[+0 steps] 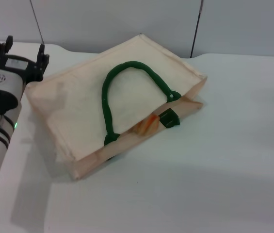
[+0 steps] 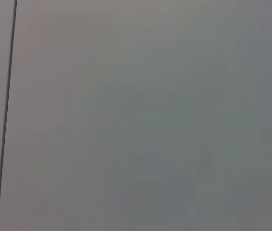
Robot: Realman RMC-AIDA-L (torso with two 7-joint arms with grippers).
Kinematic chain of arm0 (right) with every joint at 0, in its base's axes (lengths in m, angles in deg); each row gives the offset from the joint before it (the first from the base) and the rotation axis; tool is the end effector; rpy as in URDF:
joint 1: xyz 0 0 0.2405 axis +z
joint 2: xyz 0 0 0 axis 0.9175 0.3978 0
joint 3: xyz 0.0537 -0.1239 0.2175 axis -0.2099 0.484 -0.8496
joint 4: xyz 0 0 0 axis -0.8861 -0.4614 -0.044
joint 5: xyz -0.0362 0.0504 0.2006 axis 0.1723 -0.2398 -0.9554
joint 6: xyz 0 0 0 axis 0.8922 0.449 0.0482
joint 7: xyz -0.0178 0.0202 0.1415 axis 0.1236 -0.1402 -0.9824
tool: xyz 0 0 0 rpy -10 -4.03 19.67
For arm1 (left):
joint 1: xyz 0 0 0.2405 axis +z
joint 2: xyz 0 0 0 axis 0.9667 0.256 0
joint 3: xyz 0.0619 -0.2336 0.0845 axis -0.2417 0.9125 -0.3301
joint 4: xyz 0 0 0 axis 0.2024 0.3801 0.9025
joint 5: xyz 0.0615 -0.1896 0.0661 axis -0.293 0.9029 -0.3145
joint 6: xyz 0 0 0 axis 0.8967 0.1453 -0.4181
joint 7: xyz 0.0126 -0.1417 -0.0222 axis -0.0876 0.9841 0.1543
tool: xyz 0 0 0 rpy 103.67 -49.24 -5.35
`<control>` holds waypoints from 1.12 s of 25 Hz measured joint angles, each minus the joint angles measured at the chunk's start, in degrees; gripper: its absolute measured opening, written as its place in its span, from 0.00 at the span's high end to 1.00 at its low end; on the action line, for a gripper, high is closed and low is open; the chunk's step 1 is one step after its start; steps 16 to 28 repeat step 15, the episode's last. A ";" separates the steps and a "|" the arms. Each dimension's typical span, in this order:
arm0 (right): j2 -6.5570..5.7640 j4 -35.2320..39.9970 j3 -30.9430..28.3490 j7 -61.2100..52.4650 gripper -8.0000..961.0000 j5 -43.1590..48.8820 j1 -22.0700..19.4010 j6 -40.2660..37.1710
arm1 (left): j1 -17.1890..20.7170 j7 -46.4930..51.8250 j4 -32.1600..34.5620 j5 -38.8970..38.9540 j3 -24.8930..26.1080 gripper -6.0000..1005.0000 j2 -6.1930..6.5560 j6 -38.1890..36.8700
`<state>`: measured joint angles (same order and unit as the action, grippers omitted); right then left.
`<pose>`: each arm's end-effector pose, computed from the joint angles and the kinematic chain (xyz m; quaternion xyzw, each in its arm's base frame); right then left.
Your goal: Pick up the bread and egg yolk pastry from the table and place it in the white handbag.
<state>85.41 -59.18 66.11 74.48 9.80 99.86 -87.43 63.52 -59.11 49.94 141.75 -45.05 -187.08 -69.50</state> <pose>0.3350 0.3352 0.0271 -0.6412 0.1957 0.3135 0.6725 -0.2759 0.3511 0.0004 -0.6830 -0.1807 -0.1587 0.6897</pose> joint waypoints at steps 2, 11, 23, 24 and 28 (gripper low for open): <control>0.00 -0.09 -0.05 0.00 0.12 0.04 0.00 0.00 | -0.28 1.48 -1.42 0.05 -0.12 0.28 -0.01 -0.33; 0.00 -1.06 -0.08 0.41 0.12 0.47 -0.03 0.26 | -0.27 5.00 -5.94 0.11 -3.95 0.28 -0.11 -3.97; -0.01 -2.01 0.15 0.49 0.12 0.48 -0.25 0.04 | 0.05 5.31 -6.27 0.13 -5.11 0.28 -0.11 -4.58; -0.01 -2.01 0.15 0.49 0.12 0.48 -0.25 0.04 | 0.05 5.31 -6.27 0.13 -5.11 0.28 -0.11 -4.58; -0.01 -2.01 0.15 0.49 0.12 0.48 -0.25 0.04 | 0.05 5.31 -6.27 0.13 -5.11 0.28 -0.11 -4.58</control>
